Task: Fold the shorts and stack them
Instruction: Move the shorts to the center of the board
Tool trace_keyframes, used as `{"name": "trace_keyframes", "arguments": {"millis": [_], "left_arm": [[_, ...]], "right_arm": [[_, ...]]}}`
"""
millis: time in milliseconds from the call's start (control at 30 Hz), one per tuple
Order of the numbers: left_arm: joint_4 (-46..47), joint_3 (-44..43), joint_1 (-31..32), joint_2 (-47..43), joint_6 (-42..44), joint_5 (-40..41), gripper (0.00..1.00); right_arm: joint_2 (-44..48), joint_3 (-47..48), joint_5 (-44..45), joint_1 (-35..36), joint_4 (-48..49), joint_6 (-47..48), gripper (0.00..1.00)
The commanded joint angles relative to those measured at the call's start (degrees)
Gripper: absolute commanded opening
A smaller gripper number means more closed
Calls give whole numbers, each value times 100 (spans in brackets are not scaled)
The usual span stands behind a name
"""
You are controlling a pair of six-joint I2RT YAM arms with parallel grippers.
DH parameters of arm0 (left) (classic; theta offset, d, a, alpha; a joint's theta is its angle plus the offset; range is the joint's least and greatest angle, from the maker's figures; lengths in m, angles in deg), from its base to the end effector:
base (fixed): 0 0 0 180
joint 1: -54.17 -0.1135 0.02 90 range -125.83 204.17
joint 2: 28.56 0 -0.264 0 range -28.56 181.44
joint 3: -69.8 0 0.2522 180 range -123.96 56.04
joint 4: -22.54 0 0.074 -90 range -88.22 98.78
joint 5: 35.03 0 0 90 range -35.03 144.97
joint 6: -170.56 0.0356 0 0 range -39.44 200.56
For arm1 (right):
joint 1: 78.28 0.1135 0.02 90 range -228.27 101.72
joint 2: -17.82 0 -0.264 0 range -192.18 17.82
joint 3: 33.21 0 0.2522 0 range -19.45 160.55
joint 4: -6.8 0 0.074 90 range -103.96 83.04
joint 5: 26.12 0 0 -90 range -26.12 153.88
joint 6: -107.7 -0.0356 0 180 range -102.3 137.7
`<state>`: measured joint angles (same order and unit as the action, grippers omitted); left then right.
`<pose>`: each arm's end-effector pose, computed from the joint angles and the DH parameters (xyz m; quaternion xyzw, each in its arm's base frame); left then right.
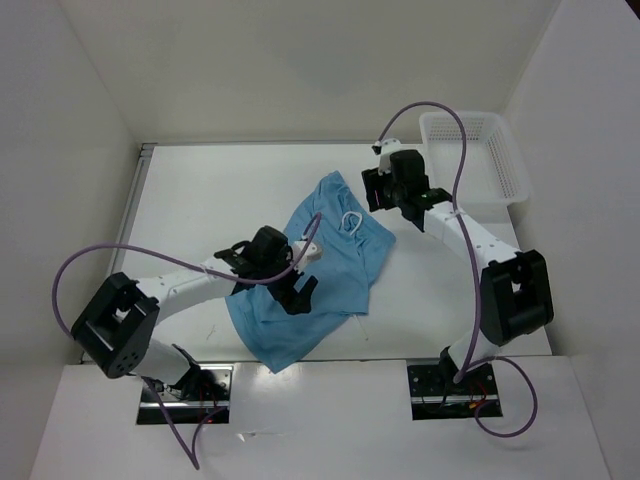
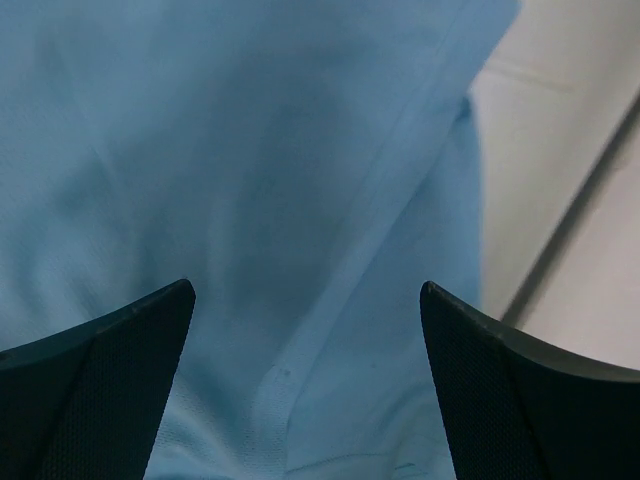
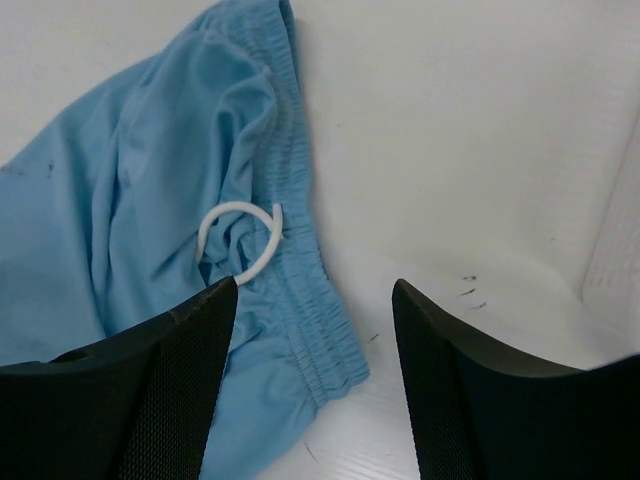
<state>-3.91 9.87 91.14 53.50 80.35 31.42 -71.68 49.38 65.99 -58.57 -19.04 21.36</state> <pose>0.2213 -0.1844 0.2000 0.3572 0.8462 -0.2913 0.2673 0.3396 0.1203 0.2879 -0.1691 0.8612 0.0509 0.4766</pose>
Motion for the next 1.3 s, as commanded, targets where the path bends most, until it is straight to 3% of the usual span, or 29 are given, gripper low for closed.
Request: {"name": "trace_keyframes", "arguments": {"millis": [0, 100, 200, 233, 267, 333, 367, 433, 467, 500, 667, 700, 800, 833, 1000, 1167, 1267], "left_arm": [[486, 362, 12, 126, 21, 711, 100], [487, 556, 12, 126, 21, 860, 82], [730, 846, 12, 73, 21, 1132, 47], [872, 960, 12, 21, 21, 1307, 37], [1012, 1144, 12, -41, 21, 1501, 18], [1041, 1067, -286, -119, 21, 1704, 4], [1040, 832, -444, -181, 21, 1705, 0], [847, 532, -1076, -243, 21, 1775, 0], [734, 156, -1800, -243, 21, 1775, 0], [733, 152, -1807, -243, 21, 1775, 0], [934, -242, -3106, -121, 21, 1916, 1], [935, -321, -3421, -120, 21, 1916, 9], [628, -550, -3592, -120, 21, 1609, 69], [357, -551, -3592, -233, 21, 1469, 79], [-610, -709, -3337, -375, 21, 809, 81], [-437, -376, -3126, -200, 21, 974, 76], [-129, -375, -2995, 29, 21, 1133, 75]], "right_arm": [[-155, -230, -44, -81, 329, 20, 69], [-296, -440, -44, -81, 451, 21, 70], [-515, -529, 8, -81, 504, 91, 80], [-516, -582, 9, -81, 565, 91, 80], [-604, -582, 9, -81, 566, 91, 79], [-735, -582, 9, -81, 566, 144, 76], [-736, -582, 9, -81, 566, 231, 69], [-868, -582, 96, 155, 513, 685, 61], [-920, -782, 306, 383, 574, 1211, 51], [-921, -854, 308, 472, 575, 1442, 51], [-1026, -960, -139, 526, 277, 2024, 42], [-1026, -960, -262, 595, 172, 2146, 42], [-904, -1012, -598, 990, -146, 2586, 42], [-903, -1013, -650, 1192, -146, 2509, 42], [-850, -443, -598, 1133, 38, 1657, 48], [-1403, 610, -992, 282, 152, 384, 51], [-1833, 1191, -1230, 25, 153, 152, 51]]}}
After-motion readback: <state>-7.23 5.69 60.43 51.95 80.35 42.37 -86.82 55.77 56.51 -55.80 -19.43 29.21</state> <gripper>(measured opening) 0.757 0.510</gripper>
